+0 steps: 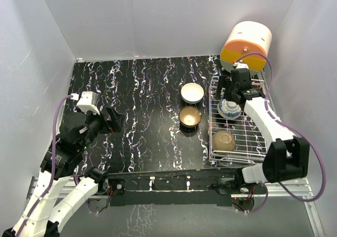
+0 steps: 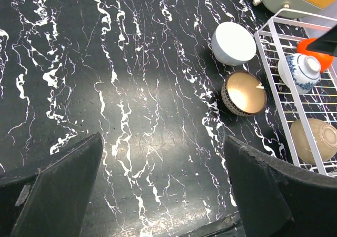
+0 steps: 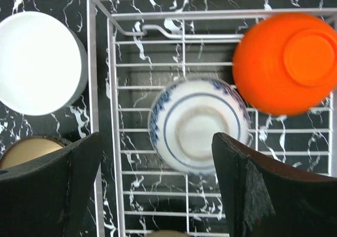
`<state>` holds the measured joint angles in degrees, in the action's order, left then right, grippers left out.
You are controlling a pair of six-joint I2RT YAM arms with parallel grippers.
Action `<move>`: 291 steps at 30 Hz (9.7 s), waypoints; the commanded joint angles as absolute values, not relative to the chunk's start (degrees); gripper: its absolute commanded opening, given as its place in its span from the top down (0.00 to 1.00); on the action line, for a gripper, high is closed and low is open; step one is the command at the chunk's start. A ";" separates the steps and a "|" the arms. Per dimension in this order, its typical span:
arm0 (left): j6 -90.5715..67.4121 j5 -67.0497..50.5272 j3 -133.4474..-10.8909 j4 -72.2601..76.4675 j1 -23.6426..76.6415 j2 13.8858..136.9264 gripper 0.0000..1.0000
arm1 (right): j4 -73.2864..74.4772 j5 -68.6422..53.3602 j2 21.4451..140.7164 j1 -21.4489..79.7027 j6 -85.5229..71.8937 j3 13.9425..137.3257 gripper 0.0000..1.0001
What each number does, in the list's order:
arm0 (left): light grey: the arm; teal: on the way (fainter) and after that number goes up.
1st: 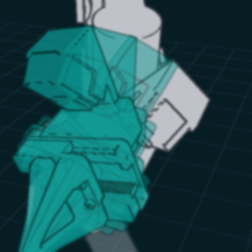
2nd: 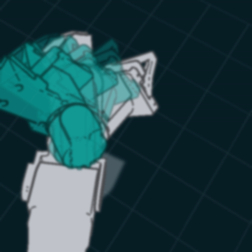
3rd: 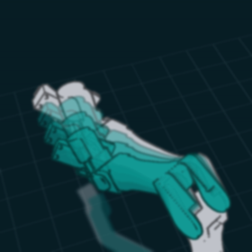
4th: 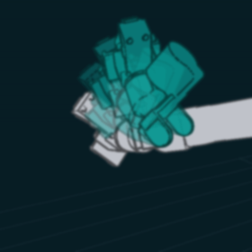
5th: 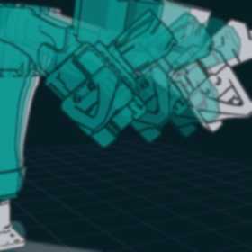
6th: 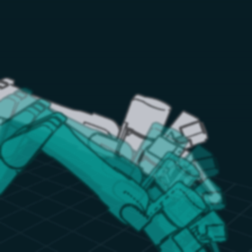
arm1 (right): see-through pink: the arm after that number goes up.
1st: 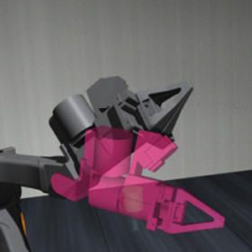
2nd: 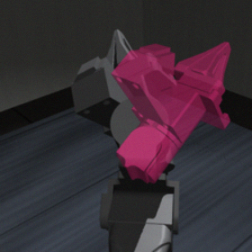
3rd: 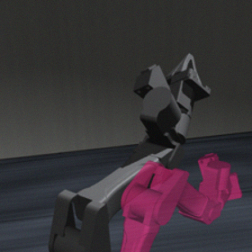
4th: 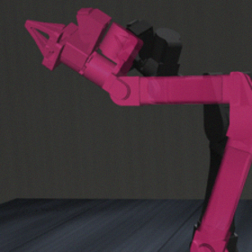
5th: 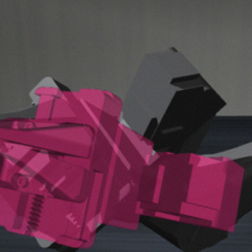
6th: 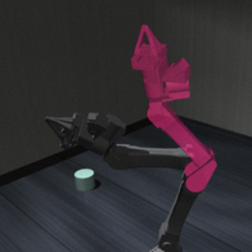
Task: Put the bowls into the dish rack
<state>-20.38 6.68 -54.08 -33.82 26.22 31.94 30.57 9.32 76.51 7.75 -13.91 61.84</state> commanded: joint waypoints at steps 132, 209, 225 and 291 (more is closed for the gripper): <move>-20.43 -6.86 -51.50 -23.21 26.36 32.57 0.03 | 50.69 28.17 71.26 9.04 -38.88 51.65 0.41; -19.87 16.56 -60.01 -37.27 26.37 33.31 0.03 | 30.45 17.59 123.83 31.20 -9.54 99.21 0.48; -19.56 16.69 -59.40 -36.88 26.37 33.39 0.03 | 21.60 6.14 117.12 31.20 -10.85 93.38 0.92; -20.46 12.30 -60.73 -35.89 26.37 35.02 0.03 | -75.92 -47.99 87.38 -17.05 -86.21 20.48 0.90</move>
